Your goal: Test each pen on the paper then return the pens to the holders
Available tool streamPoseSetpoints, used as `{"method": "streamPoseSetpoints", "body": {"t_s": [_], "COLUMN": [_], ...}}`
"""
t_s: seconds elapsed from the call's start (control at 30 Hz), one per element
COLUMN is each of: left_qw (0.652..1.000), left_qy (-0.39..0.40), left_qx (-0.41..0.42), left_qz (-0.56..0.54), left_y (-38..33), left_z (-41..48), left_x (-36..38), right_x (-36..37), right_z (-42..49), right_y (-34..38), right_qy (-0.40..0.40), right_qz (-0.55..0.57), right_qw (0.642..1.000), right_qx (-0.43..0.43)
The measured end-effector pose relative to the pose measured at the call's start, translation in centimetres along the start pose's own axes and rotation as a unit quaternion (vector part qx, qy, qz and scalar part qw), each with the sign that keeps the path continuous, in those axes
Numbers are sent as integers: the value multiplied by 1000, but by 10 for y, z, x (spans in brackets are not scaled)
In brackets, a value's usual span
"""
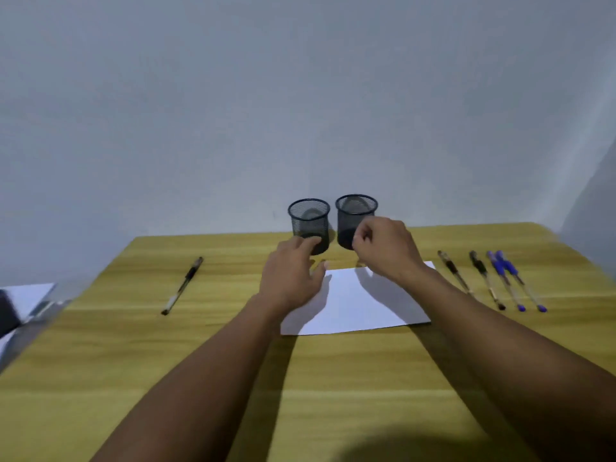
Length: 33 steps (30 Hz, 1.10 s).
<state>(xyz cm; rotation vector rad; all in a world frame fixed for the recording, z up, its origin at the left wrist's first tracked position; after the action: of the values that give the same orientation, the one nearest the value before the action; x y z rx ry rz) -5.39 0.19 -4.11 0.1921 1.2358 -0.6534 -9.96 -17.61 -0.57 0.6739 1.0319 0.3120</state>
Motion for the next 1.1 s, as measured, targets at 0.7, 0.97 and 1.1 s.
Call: {"method": "streamPoseSetpoints", "body": {"t_s": [0.7,0.97,1.1], "left_qw": [967,948,960], "left_qy": [-109,-205,-145], "left_qx": [-229,-188,-180], "left_qz": [5,-154,-158], "left_y": [196,181,169], "left_z": [-114,-98,-89], "left_x": [-75,-93,-56], "right_x": [226,183,174], "right_z": [-39,-11,-6], "right_y": [160,170,155], "right_qy": [232,152,208], "right_qz": [15,161,343], "right_qw": [961,966,916], "right_qx": [-148,-132,0]}}
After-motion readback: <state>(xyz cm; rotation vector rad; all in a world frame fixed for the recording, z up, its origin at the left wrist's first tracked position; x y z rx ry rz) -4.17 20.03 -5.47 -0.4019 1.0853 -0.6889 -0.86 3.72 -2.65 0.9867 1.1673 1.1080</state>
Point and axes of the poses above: each hand's wrist, its own z-axis towards the middle knuckle, its own x-axis out of the palm, y = z × x, the point moved 8 cm from there along z, towards the middle knuckle, and after that the axes turned 8 degrees about z, right-handed, at the moved point
